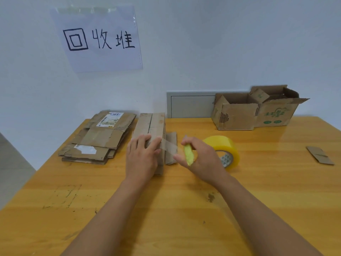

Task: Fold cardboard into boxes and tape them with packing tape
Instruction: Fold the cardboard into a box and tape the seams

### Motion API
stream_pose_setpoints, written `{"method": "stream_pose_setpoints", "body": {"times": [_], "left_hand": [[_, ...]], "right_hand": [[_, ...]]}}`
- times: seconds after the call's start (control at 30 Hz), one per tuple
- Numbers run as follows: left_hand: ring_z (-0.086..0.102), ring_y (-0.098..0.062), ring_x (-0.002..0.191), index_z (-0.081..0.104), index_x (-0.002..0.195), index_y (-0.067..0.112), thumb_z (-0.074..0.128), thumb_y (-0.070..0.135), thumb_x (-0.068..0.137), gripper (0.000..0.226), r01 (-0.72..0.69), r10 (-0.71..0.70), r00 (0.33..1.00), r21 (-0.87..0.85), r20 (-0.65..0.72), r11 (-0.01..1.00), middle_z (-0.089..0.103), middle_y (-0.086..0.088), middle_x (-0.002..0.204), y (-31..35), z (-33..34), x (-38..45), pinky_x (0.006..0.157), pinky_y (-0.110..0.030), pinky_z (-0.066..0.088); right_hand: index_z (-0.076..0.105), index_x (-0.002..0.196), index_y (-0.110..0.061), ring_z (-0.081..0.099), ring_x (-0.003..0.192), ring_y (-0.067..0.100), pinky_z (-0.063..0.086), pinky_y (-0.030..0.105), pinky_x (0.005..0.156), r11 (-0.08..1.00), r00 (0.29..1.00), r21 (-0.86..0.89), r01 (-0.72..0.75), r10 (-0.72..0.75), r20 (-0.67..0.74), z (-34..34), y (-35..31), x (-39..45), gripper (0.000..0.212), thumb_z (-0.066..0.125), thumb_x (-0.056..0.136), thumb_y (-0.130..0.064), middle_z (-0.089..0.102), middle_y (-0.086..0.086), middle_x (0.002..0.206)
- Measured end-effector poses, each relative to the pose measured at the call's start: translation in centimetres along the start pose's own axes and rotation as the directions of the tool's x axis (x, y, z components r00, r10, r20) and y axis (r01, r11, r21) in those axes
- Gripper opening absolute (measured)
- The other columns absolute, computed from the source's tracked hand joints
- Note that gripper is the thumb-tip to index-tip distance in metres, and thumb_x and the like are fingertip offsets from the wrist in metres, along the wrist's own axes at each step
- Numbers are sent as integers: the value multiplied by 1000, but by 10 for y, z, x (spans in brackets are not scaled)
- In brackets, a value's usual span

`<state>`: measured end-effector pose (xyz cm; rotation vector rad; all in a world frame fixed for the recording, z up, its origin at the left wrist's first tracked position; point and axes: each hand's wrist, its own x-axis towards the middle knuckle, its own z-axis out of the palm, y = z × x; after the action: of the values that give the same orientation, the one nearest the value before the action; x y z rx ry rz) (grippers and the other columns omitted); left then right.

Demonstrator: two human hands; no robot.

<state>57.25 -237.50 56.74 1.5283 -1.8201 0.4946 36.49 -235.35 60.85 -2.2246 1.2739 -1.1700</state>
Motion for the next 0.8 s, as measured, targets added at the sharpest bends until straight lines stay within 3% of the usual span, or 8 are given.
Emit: {"method": "stream_pose_setpoints", "body": {"times": [0.07, 0.13, 0.2, 0.27, 0.4, 0.5, 0.67, 0.8], "left_hand": [[52, -33, 110, 61, 117, 25, 71, 19, 87, 32, -5, 5, 1000, 3, 1, 1000, 57, -10, 117, -2, 1, 1, 95, -46, 40], [53, -33, 109, 61, 116, 26, 70, 20, 88, 30, -14, 14, 1000, 4, 2, 1000, 57, -8, 117, -5, 1, 2, 94, -45, 40], [53, -32, 109, 61, 115, 26, 63, 24, 89, 26, -23, 23, 1000, 5, -4, 1000, 58, -7, 116, -7, 1, 3, 94, -44, 39], [53, -31, 109, 62, 115, 26, 58, 28, 89, 26, -29, 29, 1000, 2, -2, 1000, 58, -7, 116, -8, 1, 3, 93, -43, 40], [53, -33, 108, 57, 116, 26, 69, 21, 88, 31, -41, 41, 999, -9, 0, 999, 57, -9, 116, -8, 2, 2, 92, -45, 42], [53, -32, 108, 58, 116, 26, 73, 20, 86, 35, -38, 38, 999, -9, 4, 999, 57, -8, 116, -7, 1, 2, 92, -44, 42], [53, -31, 109, 61, 116, 25, 73, 20, 86, 32, -33, 34, 999, -14, 9, 999, 57, -8, 117, -8, 1, 2, 94, -44, 41], [53, -31, 108, 62, 116, 25, 73, 20, 86, 32, -37, 37, 999, -9, 10, 999, 57, -7, 117, -9, 1, 2, 93, -41, 38]], "right_hand": [[63, 110, -22, 61, 88, 10, 50, 30, 75, 988, 996, 135, -77, 83, -41, 13, -5, -1, 36, 60, 85, -49, 67, -9, 99], [64, 112, -29, 61, 80, 6, 51, 32, 72, 951, 982, 262, -162, 181, -52, 23, -9, 1, 22, 59, 90, -32, 67, -15, 92], [59, 107, -41, 54, 62, 7, 47, 32, 59, 913, 967, 338, -226, 252, -33, 29, -12, 4, 27, 59, 93, -18, 63, -15, 76], [55, 99, -42, 48, 55, 7, 41, 28, 51, 897, 961, 370, -244, 276, -36, 33, -14, 7, 31, 58, 92, -12, 61, -10, 71], [57, 95, -34, 51, 58, 5, 41, 22, 51, 878, 949, 406, -254, 307, -71, 38, -17, 10, 21, 63, 92, -15, 66, -3, 77], [62, 100, -24, 54, 64, -1, 43, 18, 55, 868, 939, 413, -275, 335, -80, 39, -17, 10, 12, 67, 91, -18, 64, -9, 81], [66, 110, -23, 55, 66, -2, 42, 15, 54, 872, 924, 368, -324, 375, -74, 41, -16, 11, 19, 66, 92, -23, 64, -12, 85], [66, 119, -24, 61, 78, 6, 52, 27, 66, 891, 928, 310, -331, 367, -66, 41, -19, 10, 27, 65, 92, -28, 67, -11, 92]]}}
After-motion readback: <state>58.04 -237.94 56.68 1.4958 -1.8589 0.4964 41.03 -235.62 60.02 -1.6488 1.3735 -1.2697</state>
